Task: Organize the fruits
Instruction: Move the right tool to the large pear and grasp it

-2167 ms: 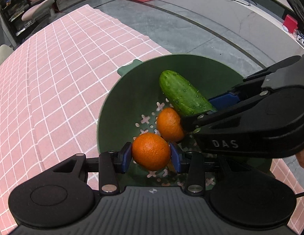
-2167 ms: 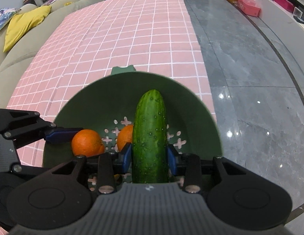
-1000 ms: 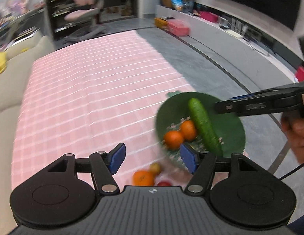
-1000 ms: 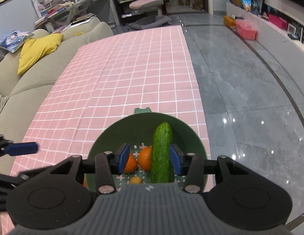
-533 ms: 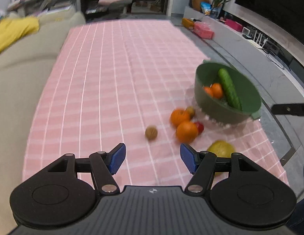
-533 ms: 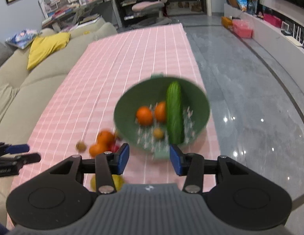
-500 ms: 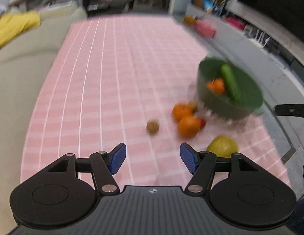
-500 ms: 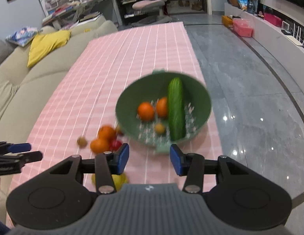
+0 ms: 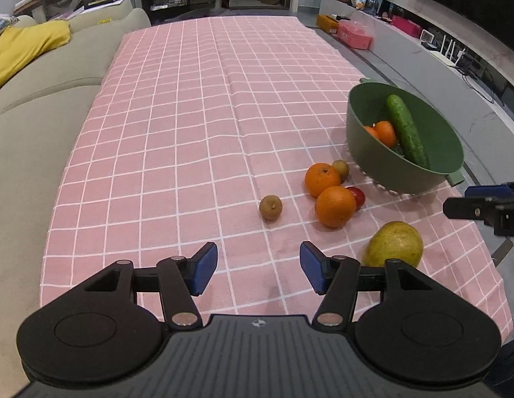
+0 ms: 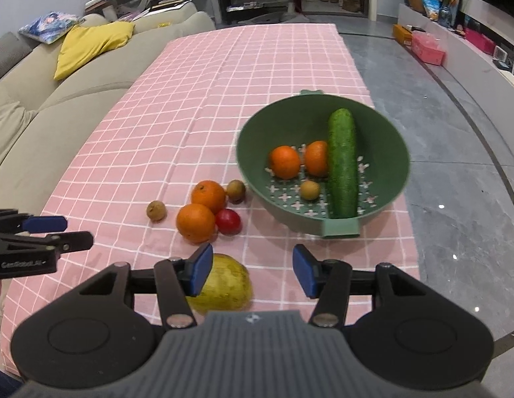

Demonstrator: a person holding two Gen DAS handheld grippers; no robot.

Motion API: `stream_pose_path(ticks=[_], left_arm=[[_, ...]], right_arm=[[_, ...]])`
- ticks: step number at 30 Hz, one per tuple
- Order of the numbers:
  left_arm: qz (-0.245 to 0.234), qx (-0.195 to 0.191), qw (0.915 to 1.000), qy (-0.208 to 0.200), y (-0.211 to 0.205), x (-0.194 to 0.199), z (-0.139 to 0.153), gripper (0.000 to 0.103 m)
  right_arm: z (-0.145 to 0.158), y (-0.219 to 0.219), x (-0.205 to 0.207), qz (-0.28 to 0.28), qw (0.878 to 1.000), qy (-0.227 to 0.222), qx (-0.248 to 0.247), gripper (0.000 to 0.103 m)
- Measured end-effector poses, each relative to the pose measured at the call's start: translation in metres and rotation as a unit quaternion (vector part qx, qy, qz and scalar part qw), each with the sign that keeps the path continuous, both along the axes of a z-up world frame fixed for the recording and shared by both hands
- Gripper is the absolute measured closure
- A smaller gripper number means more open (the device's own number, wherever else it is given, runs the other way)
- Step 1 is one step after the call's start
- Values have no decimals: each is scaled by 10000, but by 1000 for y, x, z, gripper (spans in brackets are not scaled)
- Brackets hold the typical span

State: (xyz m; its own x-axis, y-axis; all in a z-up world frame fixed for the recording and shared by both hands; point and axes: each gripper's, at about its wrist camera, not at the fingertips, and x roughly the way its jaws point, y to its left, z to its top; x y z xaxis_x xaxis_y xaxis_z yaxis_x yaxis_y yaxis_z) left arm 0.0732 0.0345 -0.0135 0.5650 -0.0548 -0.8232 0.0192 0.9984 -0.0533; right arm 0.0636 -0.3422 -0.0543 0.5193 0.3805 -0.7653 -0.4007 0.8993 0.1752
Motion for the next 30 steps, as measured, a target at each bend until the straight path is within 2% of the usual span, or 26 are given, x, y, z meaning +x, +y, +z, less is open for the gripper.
stream_pose_path(ticks=[7,12,17,22,27,30], left_arm=[[80,-210,9997,52,-1,17,-8,35],[183,-498,9986,40,1,23,-6,35],[162,-468,9987,150,1,24,-12,34],[183,-429,9986,232,2,26,-17,34],[160,-458,9985,266,-1,31,-22,34],[110,-415,9986,320,-5,35,-28,34]], right_arm=[[-21,30,-5,579,9975,246,-323,45],[-39,45,-3,685,9957,423,-450,38],[-51,56,2,743,9943,463,-612,34],[-64,62,7,773,9930,467,-763,34],[-70,62,12,837,9933,453,-650,34],[-70,55,17,789,9937,619,-505,34]])
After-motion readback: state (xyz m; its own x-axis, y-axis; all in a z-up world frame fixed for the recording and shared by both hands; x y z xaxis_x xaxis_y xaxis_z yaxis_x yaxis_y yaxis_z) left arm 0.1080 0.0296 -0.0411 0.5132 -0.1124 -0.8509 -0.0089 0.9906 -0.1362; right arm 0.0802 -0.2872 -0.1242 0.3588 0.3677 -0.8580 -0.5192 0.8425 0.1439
